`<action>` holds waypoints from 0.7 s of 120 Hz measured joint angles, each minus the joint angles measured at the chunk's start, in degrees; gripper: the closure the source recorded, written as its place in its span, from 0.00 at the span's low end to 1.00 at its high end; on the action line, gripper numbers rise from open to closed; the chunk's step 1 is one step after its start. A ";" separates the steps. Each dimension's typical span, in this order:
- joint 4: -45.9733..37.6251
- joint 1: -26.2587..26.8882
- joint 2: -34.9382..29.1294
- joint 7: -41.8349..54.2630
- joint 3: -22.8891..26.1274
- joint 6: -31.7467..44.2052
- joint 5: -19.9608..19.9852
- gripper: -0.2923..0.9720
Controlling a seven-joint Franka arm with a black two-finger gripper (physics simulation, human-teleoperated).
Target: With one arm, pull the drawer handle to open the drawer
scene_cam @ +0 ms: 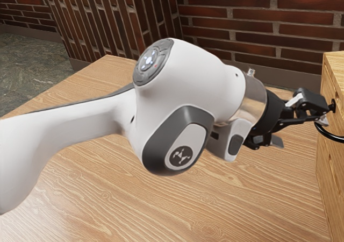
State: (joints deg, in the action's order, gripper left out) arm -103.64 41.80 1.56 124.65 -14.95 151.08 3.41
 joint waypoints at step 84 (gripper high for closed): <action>-7.33 -0.83 -9.56 0.14 -0.31 -7.64 -0.29 0.26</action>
State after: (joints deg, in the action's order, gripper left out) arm -110.97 40.97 -8.00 124.78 -15.26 143.44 3.12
